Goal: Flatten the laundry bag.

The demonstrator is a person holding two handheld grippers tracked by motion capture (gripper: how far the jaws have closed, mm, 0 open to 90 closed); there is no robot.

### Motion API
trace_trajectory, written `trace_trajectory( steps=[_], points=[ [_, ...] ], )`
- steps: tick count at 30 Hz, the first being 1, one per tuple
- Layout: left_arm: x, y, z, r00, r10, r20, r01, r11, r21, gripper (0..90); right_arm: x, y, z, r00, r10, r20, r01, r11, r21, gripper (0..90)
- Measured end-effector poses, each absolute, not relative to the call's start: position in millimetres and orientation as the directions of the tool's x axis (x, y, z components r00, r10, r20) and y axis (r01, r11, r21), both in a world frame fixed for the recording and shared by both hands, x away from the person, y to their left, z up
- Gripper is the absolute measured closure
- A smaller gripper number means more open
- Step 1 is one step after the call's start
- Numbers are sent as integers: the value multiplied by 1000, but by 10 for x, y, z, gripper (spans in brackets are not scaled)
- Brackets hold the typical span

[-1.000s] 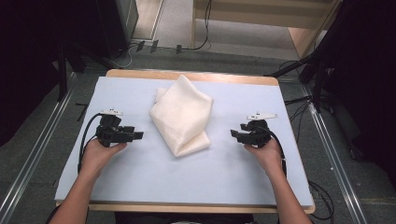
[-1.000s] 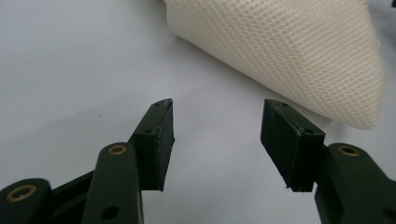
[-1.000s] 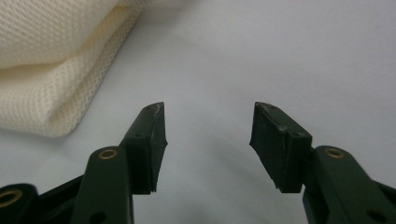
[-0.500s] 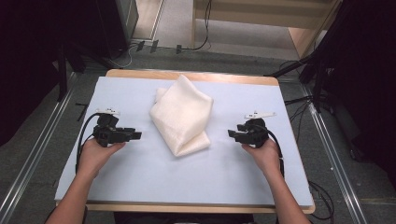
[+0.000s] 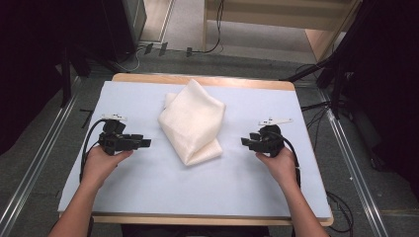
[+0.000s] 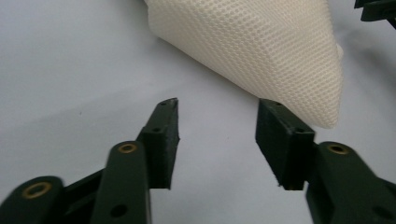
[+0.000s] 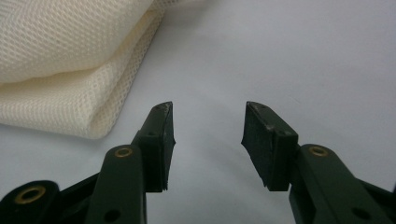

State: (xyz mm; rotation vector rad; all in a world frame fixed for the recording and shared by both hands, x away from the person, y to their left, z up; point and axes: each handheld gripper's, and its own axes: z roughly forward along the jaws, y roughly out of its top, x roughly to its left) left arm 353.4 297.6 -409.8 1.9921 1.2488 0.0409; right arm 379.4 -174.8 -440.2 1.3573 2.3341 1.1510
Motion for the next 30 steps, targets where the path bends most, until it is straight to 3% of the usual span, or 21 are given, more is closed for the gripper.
trace_trajectory(
  steps=[13,30],
  points=[
    [3487,2992,-4082,536,784,-315,733,-246,635,377,3858,-1575,-4230,-585,791,181,613,285,737,512],
    [3397,3050,-4038,510,790,-341,750,-215,625,374,4093,-1327,-4115,-606,772,193,601,285,747,476]
  ],
)
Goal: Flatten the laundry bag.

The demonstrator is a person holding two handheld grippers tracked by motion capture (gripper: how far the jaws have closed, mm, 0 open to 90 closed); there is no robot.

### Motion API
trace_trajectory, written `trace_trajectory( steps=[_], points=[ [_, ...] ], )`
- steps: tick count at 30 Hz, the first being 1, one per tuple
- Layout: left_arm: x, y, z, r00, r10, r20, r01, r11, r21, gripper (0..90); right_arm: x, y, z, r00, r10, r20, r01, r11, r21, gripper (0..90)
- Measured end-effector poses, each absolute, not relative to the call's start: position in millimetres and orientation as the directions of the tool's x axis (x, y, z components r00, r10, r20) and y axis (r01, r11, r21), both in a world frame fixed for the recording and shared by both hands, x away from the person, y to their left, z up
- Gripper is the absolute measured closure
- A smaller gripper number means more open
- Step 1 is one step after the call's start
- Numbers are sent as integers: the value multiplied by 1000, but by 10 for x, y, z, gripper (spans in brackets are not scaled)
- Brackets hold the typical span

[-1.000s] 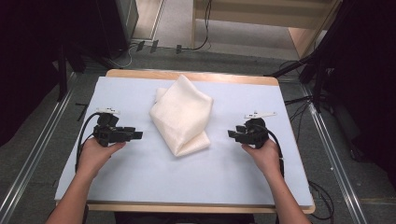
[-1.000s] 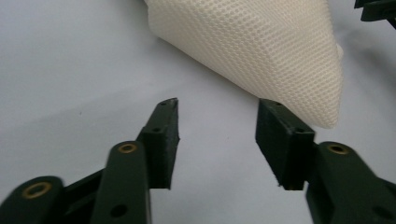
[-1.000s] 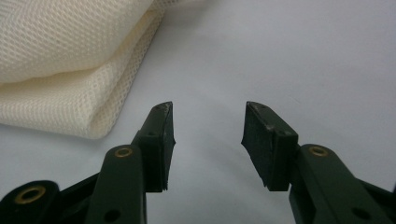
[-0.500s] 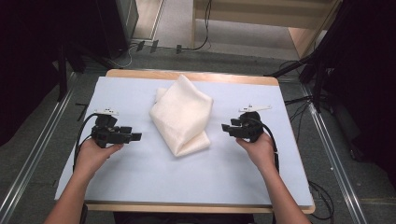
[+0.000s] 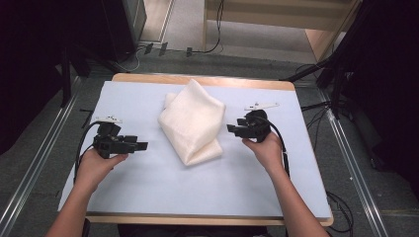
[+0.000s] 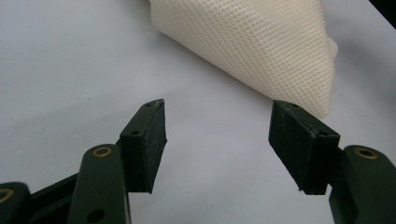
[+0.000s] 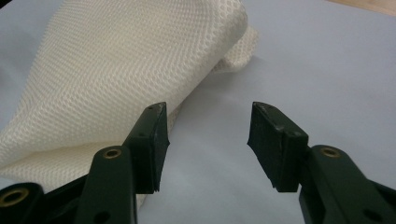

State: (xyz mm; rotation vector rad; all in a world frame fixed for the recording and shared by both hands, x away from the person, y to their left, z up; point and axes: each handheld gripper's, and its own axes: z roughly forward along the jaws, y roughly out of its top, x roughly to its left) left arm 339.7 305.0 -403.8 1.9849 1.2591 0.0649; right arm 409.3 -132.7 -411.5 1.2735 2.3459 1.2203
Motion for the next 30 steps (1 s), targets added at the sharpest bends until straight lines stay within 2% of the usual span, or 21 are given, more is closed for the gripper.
trace_trajectory(
  steps=[11,16,21,24,27,30],
  points=[
    [3350,3130,-4050,492,798,-348,759,-197,621,375,4284,-1086,-4130,-617,763,195,597,292,747,423],
    [3335,3166,-4055,486,802,-348,761,-192,620,375,4347,-995,-4163,-612,769,186,591,289,753,341],
    [3329,3181,-4057,479,805,-350,762,-183,621,376,4445,-957,-4287,-592,767,248,642,263,720,350],
    [3335,3194,-4061,476,807,-349,763,-182,620,376,4457,-931,-4320,-598,749,286,655,251,712,458],
    [3337,3209,-4061,474,807,-352,764,-180,619,378,4428,-897,-4296,-622,731,280,637,263,725,678],
    [3337,3232,-4047,469,806,-361,767,-170,618,380,4384,-881,-4246,-646,710,280,615,266,742,791]
  ],
)
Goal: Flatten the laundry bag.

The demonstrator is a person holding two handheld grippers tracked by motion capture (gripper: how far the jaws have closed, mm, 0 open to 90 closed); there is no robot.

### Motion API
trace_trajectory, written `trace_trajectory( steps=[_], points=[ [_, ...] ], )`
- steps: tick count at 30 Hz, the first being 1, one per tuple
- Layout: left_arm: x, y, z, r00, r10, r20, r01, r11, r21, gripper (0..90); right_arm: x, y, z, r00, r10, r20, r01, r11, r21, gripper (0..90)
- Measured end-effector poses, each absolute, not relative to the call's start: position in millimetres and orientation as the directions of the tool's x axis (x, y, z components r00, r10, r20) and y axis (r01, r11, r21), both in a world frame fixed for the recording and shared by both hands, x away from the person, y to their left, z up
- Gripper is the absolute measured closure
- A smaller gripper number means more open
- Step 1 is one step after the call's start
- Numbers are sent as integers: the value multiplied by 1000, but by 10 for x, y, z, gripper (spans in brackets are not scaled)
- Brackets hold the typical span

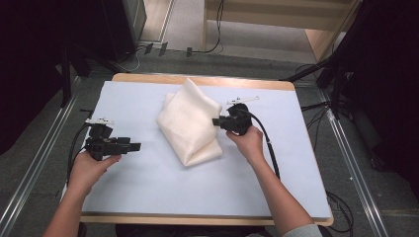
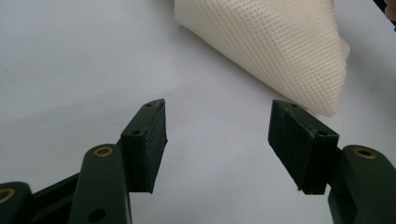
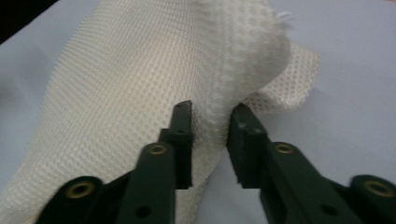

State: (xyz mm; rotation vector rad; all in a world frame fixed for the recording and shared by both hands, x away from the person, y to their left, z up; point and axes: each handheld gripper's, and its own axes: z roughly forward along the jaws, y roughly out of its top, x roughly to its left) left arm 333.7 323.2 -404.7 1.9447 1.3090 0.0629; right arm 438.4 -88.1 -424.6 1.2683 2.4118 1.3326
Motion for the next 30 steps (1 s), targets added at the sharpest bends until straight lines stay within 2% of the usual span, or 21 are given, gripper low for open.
trace_trajectory(
  steps=[3,14,30],
  points=[
    [3328,3255,-3997,459,817,-347,769,-170,616,381,4329,-860,-4158,-665,693,277,588,258,767,819],
    [3305,3410,-3894,443,822,-358,751,-123,648,393,4079,-471,-3963,-751,624,214,494,317,810,820],
    [3289,3451,-3833,439,817,-374,741,-94,665,401,3892,78,-4194,-810,546,215,475,395,786,817]
  ],
)
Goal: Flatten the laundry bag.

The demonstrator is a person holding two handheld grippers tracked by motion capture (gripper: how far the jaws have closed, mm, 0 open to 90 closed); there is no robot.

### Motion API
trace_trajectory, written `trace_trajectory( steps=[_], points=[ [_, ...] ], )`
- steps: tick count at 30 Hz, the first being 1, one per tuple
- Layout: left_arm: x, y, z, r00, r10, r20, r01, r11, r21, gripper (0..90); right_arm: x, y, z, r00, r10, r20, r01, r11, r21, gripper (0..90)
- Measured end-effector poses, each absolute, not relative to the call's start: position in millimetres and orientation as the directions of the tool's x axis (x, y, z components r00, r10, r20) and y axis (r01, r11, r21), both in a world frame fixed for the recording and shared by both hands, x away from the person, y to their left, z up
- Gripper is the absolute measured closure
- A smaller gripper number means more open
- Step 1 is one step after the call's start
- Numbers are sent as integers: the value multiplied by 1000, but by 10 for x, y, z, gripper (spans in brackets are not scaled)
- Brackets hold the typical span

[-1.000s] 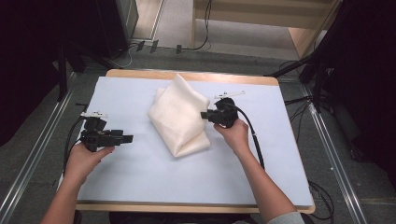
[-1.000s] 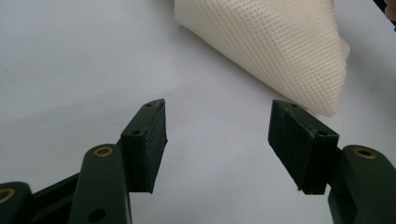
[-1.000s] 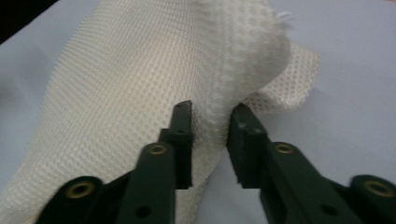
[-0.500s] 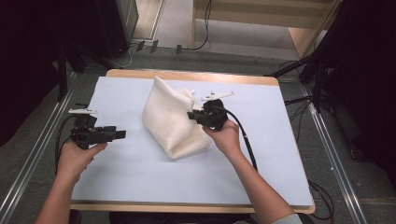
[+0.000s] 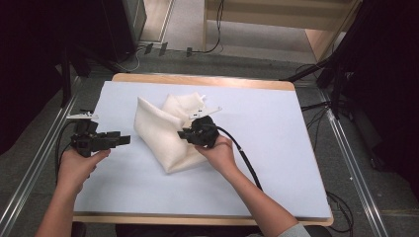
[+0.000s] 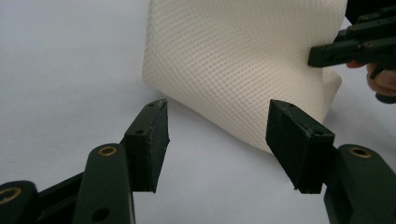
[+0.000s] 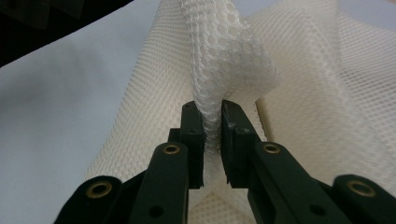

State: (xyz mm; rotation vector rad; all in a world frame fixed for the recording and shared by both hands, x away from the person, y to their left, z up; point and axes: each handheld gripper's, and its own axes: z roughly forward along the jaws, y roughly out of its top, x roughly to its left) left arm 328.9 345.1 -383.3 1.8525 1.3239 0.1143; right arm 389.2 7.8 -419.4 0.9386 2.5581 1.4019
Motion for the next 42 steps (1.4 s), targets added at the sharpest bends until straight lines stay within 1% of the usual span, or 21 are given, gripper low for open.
trace_trajectory(
  steps=[7,11,12,13,15,17,20,22,23,25,28,29,30,32,33,36,39,42],
  points=[
    [3292,3412,-3802,448,811,-377,735,-94,671,411,3817,241,-4337,-825,512,240,483,417,770,817],
    [3294,3395,-3810,451,813,-368,739,-109,665,411,3802,287,-4365,-832,504,233,475,428,769,786],
    [3296,3398,-3814,450,815,-365,740,-112,663,411,3805,281,-4355,-830,504,240,481,427,766,753],
    [3295,3406,-3816,446,816,-367,740,-106,664,411,3824,226,-4299,-828,499,256,486,410,772,671],
    [3293,3417,-3811,445,816,-369,740,-104,665,411,3838,163,-4229,-825,498,268,491,394,777,578],
    [3290,3423,-3809,444,816,-370,740,-101,666,412,3850,76,-4131,-821,494,285,495,369,787,532],
    [3289,3422,-3807,444,816,-369,740,-102,665,411,3851,-55,-4000,-822,493,285,483,338,808,503],
    [3288,3420,-3807,445,817,-368,740,-104,664,412,3845,-98,-3967,-820,497,283,483,336,809,507],
    [3285,3425,-3801,444,816,-371,741,-102,664,413,3830,-206,-3915,-822,504,263,469,339,815,535],
    [3276,3434,-3784,445,813,-375,737,-95,669,420,3846,-286,-3894,-816,516,261,473,335,815,581],
    [3268,3450,-3756,443,811,-382,736,-86,672,438,3886,-378,-3904,-801,523,292,496,305,813,761],
    [3268,3450,-3756,443,811,-382,736,-86,672,447,3886,-378,-3904,-801,523,292,496,305,813,761],
    [3269,3460,-3741,443,806,-391,738,-81,670,463,3891,-347,-3940,-795,530,294,508,318,801,801],
    [3271,3465,-3730,444,804,-396,742,-82,666,473,3890,-307,-3968,-797,531,289,508,330,795,810],
    [3272,3468,-3719,445,801,-401,745,-82,662,525,3877,-192,-4046,-797,536,278,512,358,781,814],
    [3265,3480,-3655,450,798,-401,741,-83,666,562,3845,-46,-4138,-805,522,282,517,384,765,825],
    [3252,3521,-3596,449,793,-411,736,-67,674,585,3767,107,-4199,-826,498,264,493,412,766,835],
    [3231,3583,-3539,449,789,-420,730,-52,682,630,3680,250,-4257,-848,470,244,462,433,774,851]
  ],
)
